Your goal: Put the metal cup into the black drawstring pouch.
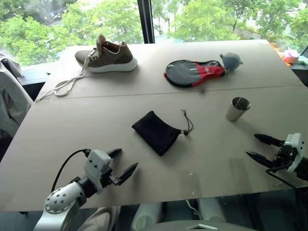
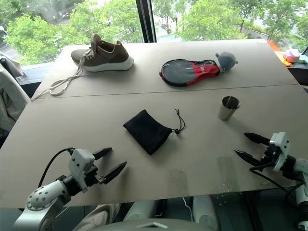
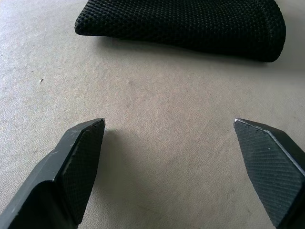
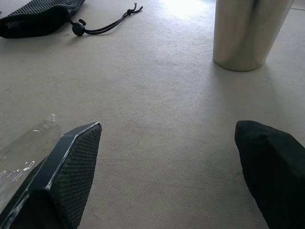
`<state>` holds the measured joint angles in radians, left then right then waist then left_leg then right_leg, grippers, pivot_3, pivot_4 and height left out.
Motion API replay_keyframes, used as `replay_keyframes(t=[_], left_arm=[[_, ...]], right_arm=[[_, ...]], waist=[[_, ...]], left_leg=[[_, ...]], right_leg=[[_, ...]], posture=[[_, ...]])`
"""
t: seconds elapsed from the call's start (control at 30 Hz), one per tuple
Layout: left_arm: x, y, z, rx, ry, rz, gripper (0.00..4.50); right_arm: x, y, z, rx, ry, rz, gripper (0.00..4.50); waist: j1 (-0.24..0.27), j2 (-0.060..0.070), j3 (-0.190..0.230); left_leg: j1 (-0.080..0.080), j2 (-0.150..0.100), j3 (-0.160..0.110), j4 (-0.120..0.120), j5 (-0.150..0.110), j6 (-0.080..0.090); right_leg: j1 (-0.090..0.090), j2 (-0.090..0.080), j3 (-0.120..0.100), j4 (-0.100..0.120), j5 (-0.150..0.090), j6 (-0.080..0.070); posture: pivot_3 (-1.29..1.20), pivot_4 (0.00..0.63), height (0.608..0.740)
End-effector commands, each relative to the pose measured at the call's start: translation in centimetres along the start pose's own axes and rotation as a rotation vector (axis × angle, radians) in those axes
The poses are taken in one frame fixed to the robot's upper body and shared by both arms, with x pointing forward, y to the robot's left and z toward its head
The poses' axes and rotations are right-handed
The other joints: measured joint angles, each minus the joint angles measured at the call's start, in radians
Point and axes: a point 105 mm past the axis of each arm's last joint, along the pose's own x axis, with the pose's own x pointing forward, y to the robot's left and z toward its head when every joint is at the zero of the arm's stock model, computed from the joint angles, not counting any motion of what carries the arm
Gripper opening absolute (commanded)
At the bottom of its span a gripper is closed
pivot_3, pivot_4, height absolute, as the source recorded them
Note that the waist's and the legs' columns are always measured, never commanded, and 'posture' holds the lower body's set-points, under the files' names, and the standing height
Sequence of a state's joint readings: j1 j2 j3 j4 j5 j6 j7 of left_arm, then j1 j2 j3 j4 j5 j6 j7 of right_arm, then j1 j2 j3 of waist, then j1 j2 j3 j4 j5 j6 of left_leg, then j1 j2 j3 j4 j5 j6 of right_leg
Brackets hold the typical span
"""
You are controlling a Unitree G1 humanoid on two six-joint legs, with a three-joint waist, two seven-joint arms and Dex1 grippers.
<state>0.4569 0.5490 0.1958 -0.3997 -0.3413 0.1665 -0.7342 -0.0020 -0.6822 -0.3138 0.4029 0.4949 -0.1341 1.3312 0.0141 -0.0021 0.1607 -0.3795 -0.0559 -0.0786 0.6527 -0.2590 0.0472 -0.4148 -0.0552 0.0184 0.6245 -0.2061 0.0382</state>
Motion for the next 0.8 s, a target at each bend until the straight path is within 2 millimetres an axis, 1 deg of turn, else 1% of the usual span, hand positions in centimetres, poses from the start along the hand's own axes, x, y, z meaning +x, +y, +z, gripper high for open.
replay_keyframes(t=[0.03, 0.13, 0.57, 0.7, 0.77, 0.8], left_arm=[[0.0, 0.1, 0.6, 0.039, -0.021, -0.008, 4.47], [0.4, -0.3, 0.9, 0.045, -0.036, -0.032, 4.47], [0.9, -0.8, 1.2, 0.061, -0.051, -0.056, 4.47], [1.1, -1.4, 1.6, 0.071, -0.069, -0.083, 4.47], [1.2, -2.0, 2.1, 0.075, -0.086, -0.104, 4.47], [1.4, -2.6, 2.5, 0.078, -0.101, -0.128, 4.47]], right_arm=[[-0.6, -0.4, 0.8, -0.046, -0.017, -0.009, 4.50], [-0.5, -0.4, 0.9, -0.046, -0.026, -0.017, 4.50], [-0.3, -0.2, 1.1, -0.045, -0.053, -0.002, 4.50], [-0.3, -0.1, 1.3, -0.047, -0.058, 0.007, 4.50], [-0.2, 0.1, 1.4, -0.053, -0.061, 0.024, 4.50], [-0.1, 0.5, 1.3, -0.049, -0.055, 0.041, 4.50]], waist=[[0.000, 0.000, 0.000], [0.001, 0.000, 0.000], [0.000, 0.000, 0.000], [0.000, 0.000, 0.000], [0.000, 0.000, 0.000], [0.000, 0.000, 0.000]], left_leg=[[0.000, 0.000, 0.000, 0.000, 0.000, 0.000], [0.000, 0.000, 0.000, 0.000, 0.000, 0.000], [0.000, 0.000, 0.000, 0.000, 0.000, 0.000], [0.000, 0.000, 0.000, 0.000, 0.000, 0.000], [0.000, 0.000, 0.000, 0.000, 0.000, 0.000], [0.000, 0.000, 0.000, 0.000, 0.000, 0.000]], right_leg=[[0.000, 0.000, 0.000, 0.000, 0.000, 0.000], [0.000, 0.000, 0.000, 0.000, 0.000, 0.000], [0.000, 0.000, 0.000, 0.000, 0.000, 0.000], [0.000, 0.000, 0.000, 0.000, 0.000, 0.000], [0.000, 0.000, 0.000, 0.000, 0.000, 0.000], [0.000, 0.000, 0.000, 0.000, 0.000, 0.000]], posture=[[0.00, 0.150, 0.740], [0.00, 0.150, 0.740], [0.00, 0.150, 0.740], [0.00, 0.150, 0.740], [0.00, 0.150, 0.740], [0.00, 0.150, 0.740]])
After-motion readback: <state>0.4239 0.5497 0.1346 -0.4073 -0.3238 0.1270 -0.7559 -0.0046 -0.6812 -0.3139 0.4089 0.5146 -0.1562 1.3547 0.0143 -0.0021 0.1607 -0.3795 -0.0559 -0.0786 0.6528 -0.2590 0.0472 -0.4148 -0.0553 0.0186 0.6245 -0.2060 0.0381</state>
